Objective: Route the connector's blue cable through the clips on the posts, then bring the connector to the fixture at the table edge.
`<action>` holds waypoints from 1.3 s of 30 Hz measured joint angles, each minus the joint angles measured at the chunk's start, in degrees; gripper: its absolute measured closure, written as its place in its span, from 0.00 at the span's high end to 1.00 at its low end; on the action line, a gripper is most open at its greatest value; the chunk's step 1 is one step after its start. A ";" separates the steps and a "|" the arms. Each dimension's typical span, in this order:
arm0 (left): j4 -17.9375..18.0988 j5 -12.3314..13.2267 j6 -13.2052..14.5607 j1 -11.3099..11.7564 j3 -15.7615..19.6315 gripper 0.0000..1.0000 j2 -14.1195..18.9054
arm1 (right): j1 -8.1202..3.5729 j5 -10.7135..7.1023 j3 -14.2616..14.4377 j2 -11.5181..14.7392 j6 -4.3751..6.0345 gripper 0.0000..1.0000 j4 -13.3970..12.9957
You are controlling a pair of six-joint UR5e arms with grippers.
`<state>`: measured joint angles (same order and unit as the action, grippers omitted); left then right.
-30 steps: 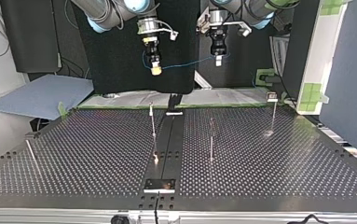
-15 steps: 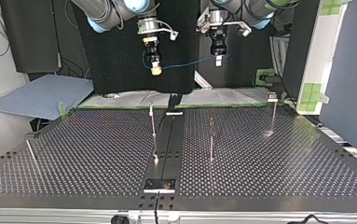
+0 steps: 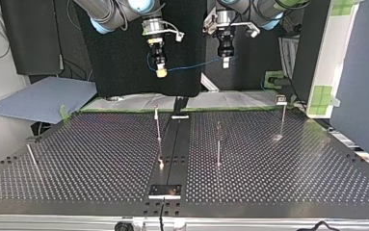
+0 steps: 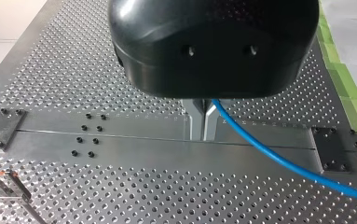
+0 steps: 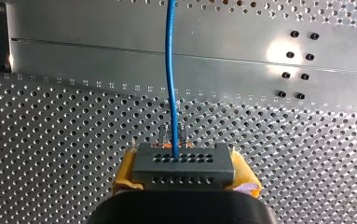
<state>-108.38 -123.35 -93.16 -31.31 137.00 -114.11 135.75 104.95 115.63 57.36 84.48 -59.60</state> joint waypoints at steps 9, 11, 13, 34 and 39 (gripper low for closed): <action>0.00 0.00 0.00 0.00 0.00 0.00 0.00 | 0.00 0.00 0.00 0.00 0.00 0.00 0.00; 0.00 0.00 0.00 0.00 0.00 0.00 0.00 | 0.00 0.00 0.00 0.00 0.00 0.00 0.00; 0.00 0.00 0.00 -0.01 0.00 0.00 0.00 | 0.00 0.00 0.00 0.00 0.00 0.00 0.00; 3.42 -0.26 -0.26 -1.14 -0.44 0.00 -8.12 | 2.89 -0.36 -1.40 -7.18 -0.26 0.00 1.75; 3.43 -0.27 -0.26 -1.14 -0.44 0.00 -9.02 | 2.90 -0.35 -1.41 -8.67 -0.26 0.00 1.76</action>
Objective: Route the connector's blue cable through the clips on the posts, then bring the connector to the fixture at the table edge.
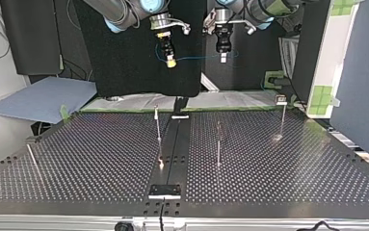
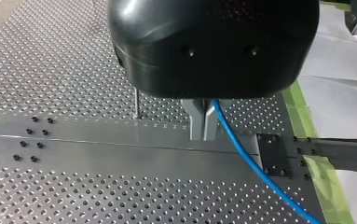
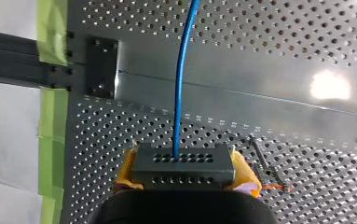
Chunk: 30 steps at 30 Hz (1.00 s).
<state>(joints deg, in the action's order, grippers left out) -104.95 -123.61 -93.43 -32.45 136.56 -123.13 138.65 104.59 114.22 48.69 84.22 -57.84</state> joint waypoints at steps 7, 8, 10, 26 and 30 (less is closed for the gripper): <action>0.00 0.00 0.00 0.00 0.00 0.00 -0.11 | 0.00 0.00 0.00 -0.28 0.00 0.00 0.00; 0.00 0.00 0.00 0.00 0.00 0.00 -0.11 | 0.00 0.00 0.00 -0.28 0.00 0.00 0.00; 0.00 0.00 0.00 0.00 0.00 0.00 -0.12 | 0.00 0.00 0.00 -0.29 0.00 0.00 -0.01; 0.00 0.00 0.00 0.00 0.00 0.00 -0.12 | 0.00 0.00 0.00 -0.30 0.00 0.00 0.00; -0.59 -0.58 0.27 -0.61 -0.37 0.00 0.47 | 0.21 0.22 -0.24 -0.08 0.22 0.00 0.22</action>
<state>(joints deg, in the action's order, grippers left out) -105.55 -124.19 -93.16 -33.06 136.19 -122.66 138.86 104.81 113.99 48.61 84.44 -57.62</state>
